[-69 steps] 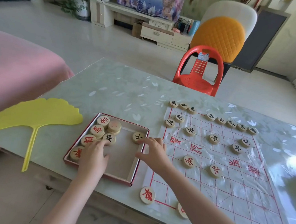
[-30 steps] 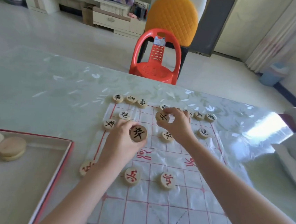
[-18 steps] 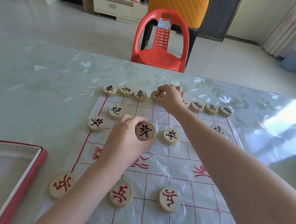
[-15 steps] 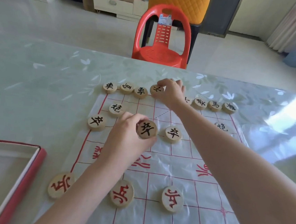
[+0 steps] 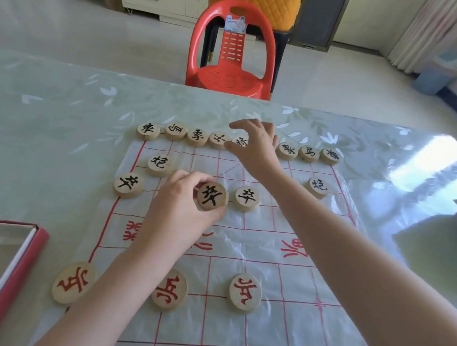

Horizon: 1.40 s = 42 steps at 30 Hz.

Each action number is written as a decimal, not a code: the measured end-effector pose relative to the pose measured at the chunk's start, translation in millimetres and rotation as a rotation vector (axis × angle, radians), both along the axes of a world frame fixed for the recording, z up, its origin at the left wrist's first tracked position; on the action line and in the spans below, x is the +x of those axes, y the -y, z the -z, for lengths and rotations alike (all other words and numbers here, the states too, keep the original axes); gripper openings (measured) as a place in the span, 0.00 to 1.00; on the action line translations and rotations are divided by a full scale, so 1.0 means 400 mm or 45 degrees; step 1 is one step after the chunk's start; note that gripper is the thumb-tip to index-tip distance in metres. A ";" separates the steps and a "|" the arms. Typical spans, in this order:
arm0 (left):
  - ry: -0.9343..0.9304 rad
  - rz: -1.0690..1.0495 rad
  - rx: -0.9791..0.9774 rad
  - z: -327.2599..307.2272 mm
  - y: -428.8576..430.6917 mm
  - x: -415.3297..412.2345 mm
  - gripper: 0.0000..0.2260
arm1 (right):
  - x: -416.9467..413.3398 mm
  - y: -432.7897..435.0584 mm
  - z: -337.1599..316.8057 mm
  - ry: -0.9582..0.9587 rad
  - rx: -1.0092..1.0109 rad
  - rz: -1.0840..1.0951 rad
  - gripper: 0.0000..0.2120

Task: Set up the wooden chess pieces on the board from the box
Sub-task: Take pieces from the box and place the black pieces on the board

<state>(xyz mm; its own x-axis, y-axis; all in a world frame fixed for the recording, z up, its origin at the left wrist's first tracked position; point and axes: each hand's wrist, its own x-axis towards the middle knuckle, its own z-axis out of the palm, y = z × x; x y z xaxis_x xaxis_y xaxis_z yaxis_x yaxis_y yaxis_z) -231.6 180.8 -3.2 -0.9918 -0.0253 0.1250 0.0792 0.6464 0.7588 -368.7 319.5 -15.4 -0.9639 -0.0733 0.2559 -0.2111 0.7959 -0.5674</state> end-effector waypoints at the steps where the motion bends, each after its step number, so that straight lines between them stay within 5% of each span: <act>1: -0.005 0.014 0.002 -0.005 -0.015 0.000 0.19 | 0.024 -0.026 -0.007 -0.012 -0.029 0.007 0.15; 18: -0.003 0.385 -0.102 0.006 -0.450 -0.020 0.21 | 0.254 -0.537 -0.036 0.072 -0.399 0.338 0.12; 28: -0.016 0.378 -0.188 0.071 -0.610 -0.118 0.26 | 0.305 -0.563 0.003 0.098 -0.417 0.318 0.12; 33: -0.015 0.318 -0.231 0.091 -0.616 -0.129 0.20 | 0.322 -0.554 0.015 0.125 -0.417 0.314 0.13; 42: -0.149 0.265 -0.146 0.057 -0.550 -0.082 0.27 | 0.331 -0.548 0.006 0.158 -0.418 0.304 0.13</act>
